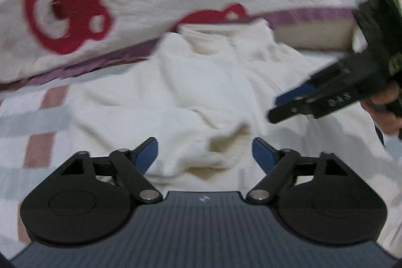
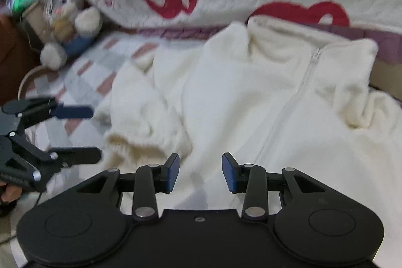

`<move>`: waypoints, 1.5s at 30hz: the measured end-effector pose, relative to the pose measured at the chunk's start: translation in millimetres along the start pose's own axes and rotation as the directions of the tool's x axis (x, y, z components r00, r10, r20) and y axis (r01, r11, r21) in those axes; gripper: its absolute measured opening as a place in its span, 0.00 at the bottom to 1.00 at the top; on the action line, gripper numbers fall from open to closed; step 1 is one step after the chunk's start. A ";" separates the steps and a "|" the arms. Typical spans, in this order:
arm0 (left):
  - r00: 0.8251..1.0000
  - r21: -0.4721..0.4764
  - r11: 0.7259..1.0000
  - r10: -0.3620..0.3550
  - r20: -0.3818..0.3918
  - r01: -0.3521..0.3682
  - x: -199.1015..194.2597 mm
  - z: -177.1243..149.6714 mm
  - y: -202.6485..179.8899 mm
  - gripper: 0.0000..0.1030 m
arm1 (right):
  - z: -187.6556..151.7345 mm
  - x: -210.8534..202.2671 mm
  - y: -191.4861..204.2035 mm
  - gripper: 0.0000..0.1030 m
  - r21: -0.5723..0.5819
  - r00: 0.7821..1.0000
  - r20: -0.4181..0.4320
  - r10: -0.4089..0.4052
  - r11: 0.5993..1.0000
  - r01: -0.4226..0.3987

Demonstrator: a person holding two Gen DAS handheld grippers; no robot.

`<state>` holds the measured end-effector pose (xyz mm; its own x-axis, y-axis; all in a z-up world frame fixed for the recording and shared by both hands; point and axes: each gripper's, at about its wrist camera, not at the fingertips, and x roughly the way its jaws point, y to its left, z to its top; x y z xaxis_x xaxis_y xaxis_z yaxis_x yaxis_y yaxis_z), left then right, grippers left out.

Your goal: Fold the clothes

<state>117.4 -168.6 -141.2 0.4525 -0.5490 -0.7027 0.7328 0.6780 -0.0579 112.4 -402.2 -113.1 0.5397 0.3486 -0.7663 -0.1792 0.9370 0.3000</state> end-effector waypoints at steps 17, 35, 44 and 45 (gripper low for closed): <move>0.936 -0.343 0.927 0.249 0.251 -0.154 -69.7 10.3 117.4 0.12 | -17.3 15.5 1.1 0.42 -0.084 0.996 -0.079 -0.035 0.996 0.029; 0.839 -0.903 0.369 0.544 0.019 -0.218 -134.2 -122.6 302.4 0.57 | -42.3 16.1 11.9 0.45 -0.171 0.988 -0.142 -0.065 0.984 0.040; 0.917 -0.822 0.503 0.394 -0.059 -0.269 -66.6 -90.7 280.2 0.66 | -48.9 11.2 9.8 0.45 -0.158 0.990 -0.137 -0.031 0.987 0.009; 0.912 -0.806 0.509 0.401 -0.090 -0.303 -56.7 -85.3 282.1 0.67 | -49.6 10.9 10.3 0.45 -0.169 0.990 -0.141 -0.029 0.986 0.004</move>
<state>255.1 95.5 -178.2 0.6605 -0.1851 -0.7277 -0.1738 0.9052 -0.3879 75.5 -387.5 -146.6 0.4228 0.3217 -0.8472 -0.3135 0.9291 0.1963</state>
